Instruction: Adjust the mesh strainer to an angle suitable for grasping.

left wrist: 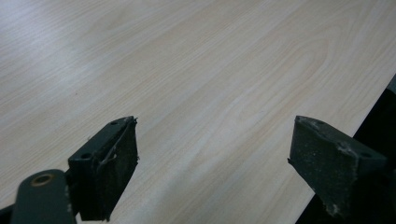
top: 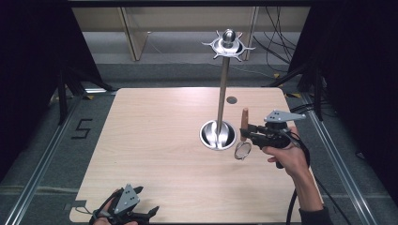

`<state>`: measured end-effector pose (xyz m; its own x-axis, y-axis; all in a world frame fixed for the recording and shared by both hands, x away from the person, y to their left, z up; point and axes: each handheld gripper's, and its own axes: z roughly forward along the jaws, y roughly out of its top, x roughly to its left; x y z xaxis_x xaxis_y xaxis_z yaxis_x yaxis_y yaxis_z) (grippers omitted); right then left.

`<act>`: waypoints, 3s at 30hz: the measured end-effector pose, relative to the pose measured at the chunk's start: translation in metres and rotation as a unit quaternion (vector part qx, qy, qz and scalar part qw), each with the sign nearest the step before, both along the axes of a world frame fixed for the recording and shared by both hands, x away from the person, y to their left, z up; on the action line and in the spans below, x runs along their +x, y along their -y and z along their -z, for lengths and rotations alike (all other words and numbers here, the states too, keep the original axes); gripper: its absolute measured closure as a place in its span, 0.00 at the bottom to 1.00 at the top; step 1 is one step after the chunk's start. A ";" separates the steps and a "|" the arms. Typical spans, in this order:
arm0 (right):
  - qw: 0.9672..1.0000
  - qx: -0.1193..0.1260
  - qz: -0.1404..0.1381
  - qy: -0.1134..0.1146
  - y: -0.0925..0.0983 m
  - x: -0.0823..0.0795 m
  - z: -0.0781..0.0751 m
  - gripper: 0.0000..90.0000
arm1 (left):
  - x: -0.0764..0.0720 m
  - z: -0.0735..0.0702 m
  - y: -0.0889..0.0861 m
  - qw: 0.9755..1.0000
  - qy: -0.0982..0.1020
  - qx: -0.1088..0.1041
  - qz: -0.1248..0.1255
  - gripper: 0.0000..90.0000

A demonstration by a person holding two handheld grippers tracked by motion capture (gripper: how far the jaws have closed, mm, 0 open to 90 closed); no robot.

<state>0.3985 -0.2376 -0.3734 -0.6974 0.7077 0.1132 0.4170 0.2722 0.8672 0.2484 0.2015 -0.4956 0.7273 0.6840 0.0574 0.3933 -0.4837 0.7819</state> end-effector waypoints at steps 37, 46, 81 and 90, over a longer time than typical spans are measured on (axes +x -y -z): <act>0.997 0.023 -0.001 0.068 -0.021 0.010 -0.078 0.77 | 0.001 0.000 -0.001 1.000 0.003 0.005 -0.001 0.16; 0.996 0.025 -0.001 0.084 -0.022 0.011 -0.095 0.77 | 0.001 0.000 -0.001 1.000 0.002 0.005 -0.001 0.16; 0.997 0.013 0.019 0.080 -0.033 0.034 -0.130 0.77 | 0.001 0.000 -0.001 1.000 0.001 0.003 -0.001 0.16; 0.997 0.010 0.022 0.070 -0.036 0.039 -0.129 0.77 | 0.000 0.001 0.002 1.000 -0.002 -0.017 -0.008 0.16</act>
<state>0.4376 -0.2013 -0.2447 -0.6752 0.7370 0.0323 0.3033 0.2374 0.9229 0.2480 0.1995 -0.4968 0.7166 0.6968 0.0310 0.4039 -0.4509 0.7960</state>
